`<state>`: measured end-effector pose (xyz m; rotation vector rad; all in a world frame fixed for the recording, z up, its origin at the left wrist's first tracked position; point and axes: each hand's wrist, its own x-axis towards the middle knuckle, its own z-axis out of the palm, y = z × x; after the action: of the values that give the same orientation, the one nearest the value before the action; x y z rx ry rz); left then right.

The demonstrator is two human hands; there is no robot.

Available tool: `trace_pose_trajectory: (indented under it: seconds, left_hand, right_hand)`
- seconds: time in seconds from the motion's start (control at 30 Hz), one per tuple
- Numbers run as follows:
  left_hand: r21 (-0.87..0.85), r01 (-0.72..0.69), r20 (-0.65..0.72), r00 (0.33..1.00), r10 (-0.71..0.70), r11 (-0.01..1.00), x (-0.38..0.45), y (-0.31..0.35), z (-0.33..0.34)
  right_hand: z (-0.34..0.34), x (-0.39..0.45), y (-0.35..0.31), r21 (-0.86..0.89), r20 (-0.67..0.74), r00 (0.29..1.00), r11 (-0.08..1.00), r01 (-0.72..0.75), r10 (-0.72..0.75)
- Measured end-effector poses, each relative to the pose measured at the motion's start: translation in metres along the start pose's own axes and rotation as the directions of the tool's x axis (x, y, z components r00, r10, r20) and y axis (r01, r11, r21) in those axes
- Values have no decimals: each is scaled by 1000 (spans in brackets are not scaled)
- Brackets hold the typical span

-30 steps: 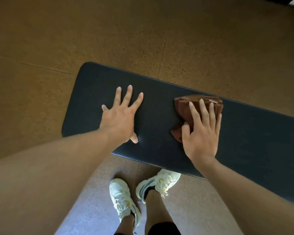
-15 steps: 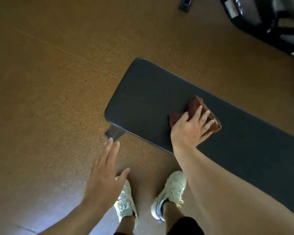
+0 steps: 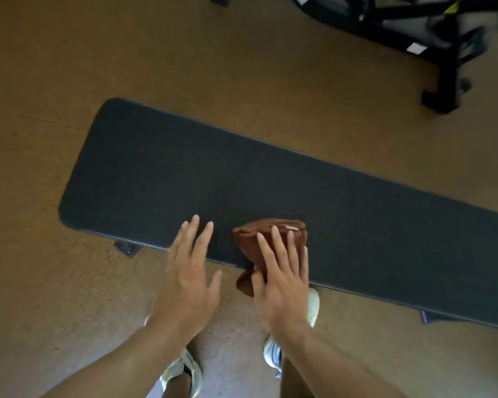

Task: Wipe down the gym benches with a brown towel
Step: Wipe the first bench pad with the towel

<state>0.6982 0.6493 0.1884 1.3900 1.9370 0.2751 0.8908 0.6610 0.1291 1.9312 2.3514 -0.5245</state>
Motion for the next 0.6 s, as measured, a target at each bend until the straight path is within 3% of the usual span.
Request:
trace_pose_trajectory:
  seconds: [0.07,0.17,0.23,0.37,0.43,0.5,0.6]
  left_hand:
    - [9,-45,67,997,45,999,20,40,16]
    - [115,6,113,993,-19,993,55,93,33]
    - [229,55,181,979,-98,972,79,121,41]
    - [415,148,346,887,-306,898,108,147,59]
    - [497,153,339,872,-353,854,107,151,67]
    - [532,166,276,893,-356,830,103,152,73]
    - [555,171,242,903,-354,814,101,155,75]
  right_hand:
    - [-12,-26,49,-19,13,984,984,-177,177]
    - [-23,-11,81,-81,97,991,993,-82,90]
    - [-31,35,87,-24,65,996,998,-56,57]
    - [-57,153,95,71,50,994,993,-96,92]
    - [-63,174,103,59,33,999,997,-39,37]
    - [-62,151,114,34,-15,999,999,41,-40]
    - [-46,53,141,21,7,993,992,121,-121]
